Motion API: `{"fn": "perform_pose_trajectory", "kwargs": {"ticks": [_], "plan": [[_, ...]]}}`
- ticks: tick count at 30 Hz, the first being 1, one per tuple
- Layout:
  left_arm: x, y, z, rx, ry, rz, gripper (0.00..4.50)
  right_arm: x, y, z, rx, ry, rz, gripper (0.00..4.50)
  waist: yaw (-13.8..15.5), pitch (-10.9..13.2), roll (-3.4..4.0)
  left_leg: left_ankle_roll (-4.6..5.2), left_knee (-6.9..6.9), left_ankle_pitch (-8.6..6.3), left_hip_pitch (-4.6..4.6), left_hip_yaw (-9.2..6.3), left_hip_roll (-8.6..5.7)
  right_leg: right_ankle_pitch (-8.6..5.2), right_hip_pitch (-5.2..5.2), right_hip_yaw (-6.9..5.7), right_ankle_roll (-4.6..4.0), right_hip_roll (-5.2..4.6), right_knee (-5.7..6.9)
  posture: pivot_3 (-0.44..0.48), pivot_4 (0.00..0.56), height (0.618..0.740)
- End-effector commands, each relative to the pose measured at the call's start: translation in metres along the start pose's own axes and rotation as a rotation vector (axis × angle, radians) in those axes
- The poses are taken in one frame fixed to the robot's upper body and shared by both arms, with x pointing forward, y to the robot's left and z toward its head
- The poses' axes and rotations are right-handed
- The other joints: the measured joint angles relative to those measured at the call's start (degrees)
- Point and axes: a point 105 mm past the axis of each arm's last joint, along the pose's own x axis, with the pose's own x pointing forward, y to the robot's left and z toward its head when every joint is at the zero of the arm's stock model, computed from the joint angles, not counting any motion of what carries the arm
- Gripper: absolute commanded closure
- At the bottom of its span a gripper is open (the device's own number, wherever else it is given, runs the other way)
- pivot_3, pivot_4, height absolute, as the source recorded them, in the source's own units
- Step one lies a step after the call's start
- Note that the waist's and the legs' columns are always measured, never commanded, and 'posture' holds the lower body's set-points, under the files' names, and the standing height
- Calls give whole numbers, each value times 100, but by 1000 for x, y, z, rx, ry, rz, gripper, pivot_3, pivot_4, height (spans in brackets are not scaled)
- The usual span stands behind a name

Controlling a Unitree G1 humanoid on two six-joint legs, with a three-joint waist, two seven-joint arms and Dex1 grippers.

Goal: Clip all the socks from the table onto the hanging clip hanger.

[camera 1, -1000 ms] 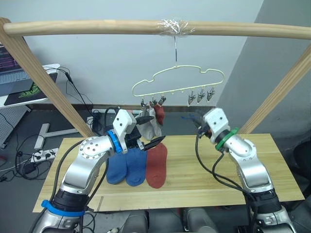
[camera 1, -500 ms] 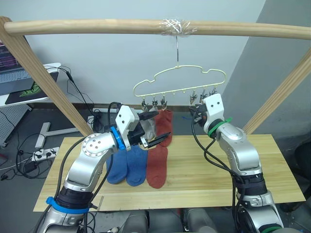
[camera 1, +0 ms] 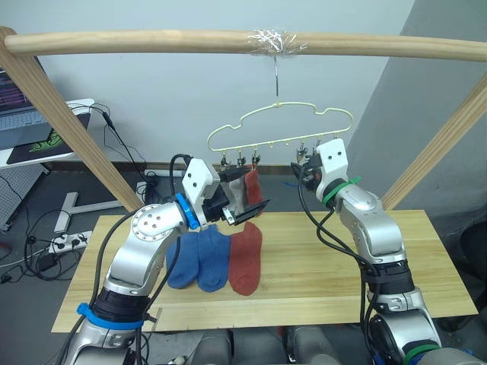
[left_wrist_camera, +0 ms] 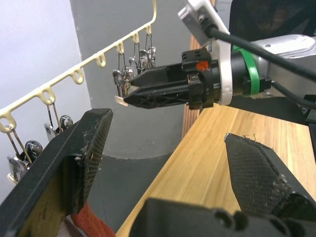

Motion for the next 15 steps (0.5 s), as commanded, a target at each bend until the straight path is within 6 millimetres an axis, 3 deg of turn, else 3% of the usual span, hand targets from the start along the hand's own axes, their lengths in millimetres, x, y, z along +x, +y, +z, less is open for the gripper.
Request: {"fn": "perform_pose_trajectory", "kwargs": {"ticks": [1, 15], "plan": [[2, 0, 11, 32, -35, 1, 350, 4, 2, 23, -16, -86, 6, 2303, 0, 0, 0, 0, 0, 0, 0, 0, 0, 0, 0, 0, 0, 0, 0, -26, 149, 737], [5, -1, 15, 5, -60, 4, 350, 13, 14, 39, 38, -153, 86, 2303, -3, 0, 1, 0, 0, 0, -6, -1, 0, 1, -7, -1, -2, 0, 4, -22, 151, 737]]}}
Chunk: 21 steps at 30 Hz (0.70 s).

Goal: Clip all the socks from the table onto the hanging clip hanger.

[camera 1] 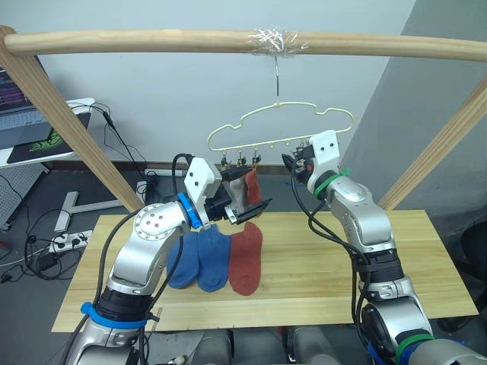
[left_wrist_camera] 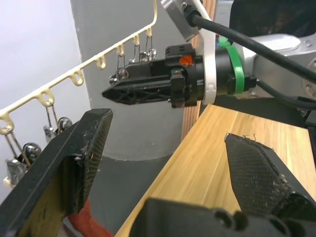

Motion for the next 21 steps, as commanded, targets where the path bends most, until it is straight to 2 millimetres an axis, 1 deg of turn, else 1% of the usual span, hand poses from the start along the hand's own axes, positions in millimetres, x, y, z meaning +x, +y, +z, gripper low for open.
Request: {"fn": "perform_pose_trajectory", "kwargs": {"ticks": [1, 15, 21], "plan": [[1, 0, 14, 24, -47, 5, 350, 0, 2, 21, -2, -79, 22, 2303, -1, 0, 0, 0, 0, 0, 0, 0, 0, 0, 0, 0, 0, 0, 0, -21, 151, 737], [2, 0, 14, 21, -48, 11, 350, 3, 7, 23, 46, -90, 46, 2303, 3, 0, 1, 0, 0, 0, -3, 0, 0, 0, -3, 0, 0, 0, 2, -17, 152, 737], [2, -1, 13, 21, -44, 10, 350, 4, 7, 21, 51, -77, 47, 2303, 3, 0, 1, 0, 0, 0, -5, 1, 0, 0, -6, 1, -1, 0, 1, -16, 151, 737]]}}
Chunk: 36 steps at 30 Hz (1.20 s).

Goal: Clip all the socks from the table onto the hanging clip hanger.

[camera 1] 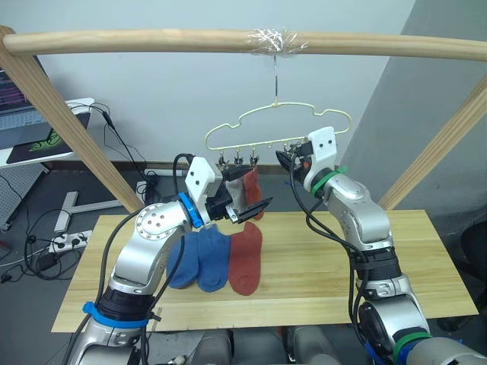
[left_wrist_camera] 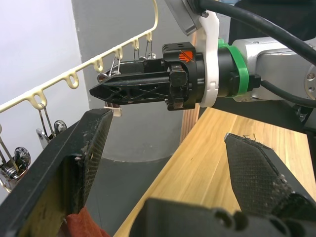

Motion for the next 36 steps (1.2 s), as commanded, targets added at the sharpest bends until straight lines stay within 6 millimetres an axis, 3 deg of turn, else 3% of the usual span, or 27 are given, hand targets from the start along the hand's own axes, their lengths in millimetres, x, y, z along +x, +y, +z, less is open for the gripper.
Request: {"fn": "perform_pose_trajectory", "kwargs": {"ticks": [1, 36], "plan": [[1, -2, 13, 32, -44, -4, 350, 2, 0, 15, 2, -45, 5, 2303, 0, 0, 0, 0, 0, 0, 0, 0, 0, 0, -1, 0, 0, 0, 1, -16, 151, 737], [5, -4, 12, 20, -48, -7, 350, 1, -6, 16, 89, -43, -24, 2303, -5, 0, 0, 0, 0, 0, -11, 2, 0, 1, -18, 1, -1, 0, 12, -30, 147, 737]]}}
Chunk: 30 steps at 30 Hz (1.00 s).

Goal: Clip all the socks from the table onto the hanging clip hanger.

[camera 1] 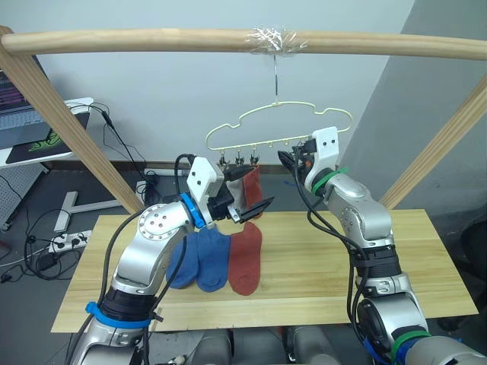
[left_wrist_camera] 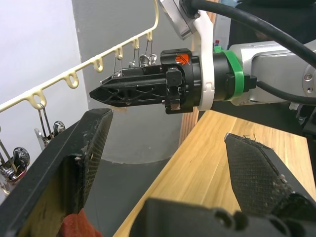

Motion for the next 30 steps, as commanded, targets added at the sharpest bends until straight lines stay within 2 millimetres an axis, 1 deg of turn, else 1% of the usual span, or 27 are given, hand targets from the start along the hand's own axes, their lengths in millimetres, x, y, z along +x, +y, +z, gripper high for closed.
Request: {"fn": "perform_pose_trajectory", "kwargs": {"ticks": [1, 5, 6, 8, 10, 12, 13, 14, 18, 21, 22, 23, 24, 26, 28, 30], "plan": [[2, -2, 11, 32, -37, -8, 350, -1, 3, 20, 1, -67, 12, 2303, -1, 0, 0, 0, 0, 0, 0, 0, 0, 0, 0, 0, 0, 0, 0, -30, 147, 737], [2, -2, 11, 31, -38, -5, 350, -1, 3, 20, 14, -67, 10, 2303, -3, 0, 0, 0, 0, 0, 0, 0, 0, 0, 0, 0, 0, 0, 0, -30, 146, 737], [3, -2, 11, 31, -38, -5, 350, -1, 3, 20, 18, -68, 9, 2469, -3, 0, 0, 0, 0, 0, 0, 0, 0, 0, 0, 0, 0, 0, 0, -30, 146, 737], [3, -3, 11, 29, -39, -3, 350, -1, 4, 20, 25, -69, 10, 2921, -3, 0, 0, 0, 0, 0, 0, 0, 0, 0, 0, 0, 0, 0, 1, -30, 146, 737], [4, -4, 10, 28, -38, -1, 350, -1, 4, 20, 28, -71, 10, 3613, -4, 0, 0, 0, 0, 0, 0, 0, 0, 0, 0, 0, 0, 0, 1, -30, 147, 737], [6, -6, 9, 32, -34, 6, 350, 0, 4, 21, 31, -74, 10, 4155, -4, 0, 0, 0, 0, 0, 0, 0, 0, 0, 0, 0, 0, 0, 1, -30, 147, 737], [7, -7, 9, 32, -37, 10, 350, 0, 4, 21, 31, -74, 10, 4324, -4, 0, 0, 0, 0, 0, 0, 0, 0, 0, 0, 1, 0, 0, 1, -30, 148, 737], [9, -7, 10, 30, -42, 19, 350, 0, 4, 21, 32, -76, 10, 4426, -4, 0, 0, 0, 0, 0, 0, 0, 0, 0, 0, 0, 0, 0, 1, -30, 148, 737], [12, -12, 10, 9, -54, 29, 350, -1, 3, 22, 32, -80, 9, 4426, -4, 0, 0, 0, 0, 0, -1, 0, 0, 0, 0, 1, 0, 0, 2, -33, 149, 737], [12, -17, 2, 1, -14, 28, 350, -1, 3, 23, 30, -83, 6, 4426, -5, 0, 0, 0, 0, 0, 0, 0, 0, 0, -1, 1, 0, 0, 5, -35, 151, 737], [11, -19, -7, -7, 24, 20, 184, -1, 2, 23, 29, -83, 5, 4426, -6, 0, 0, 0, 0, 0, 0, 0, 0, 0, -2, 1, 0, 0, 6, -35, 151, 737], [9, -22, -24, -5, 105, 23, 2, -2, 2, 23, 28, -83, 5, 4426, -8, 0, 0, 0, 0, 0, 0, 0, 0, 0, -2, 1, 0, 0, 7, -36, 153, 737], [7, -22, -40, -3, 177, 42, 0, -2, 2, 23, 27, -84, 4, 4426, -10, 0, 0, 0, 0, 0, 0, 0, 0, 0, -3, 1, 0, 0, 9, -37, 153, 737], [3, -22, -59, 3, 261, 74, 0, -2, 1, 23, 27, -84, 3, 4426, -11, -1, 1, 0, 1, 0, 3, 2, -1, 0, -3, 3, 0, 1, 14, -37, 153, 737], [-3, -22, -90, -4, 387, 131, 0, -2, 2, 23, 27, -85, 3, 4426, -11, -1, 1, 0, 2, 0, 2, 1, -1, 0, -7, 3, 0, 1, 19, -41, 156, 737], [-7, -23, -111, -14, 466, 167, 0, -2, 2, 23, 27, -86, 2, 4426, -11, -1, 1, 0, 3, 0, 2, 1, -1, -1, -10, 3, 0, 1, 29, -44, 160, 737]]}}
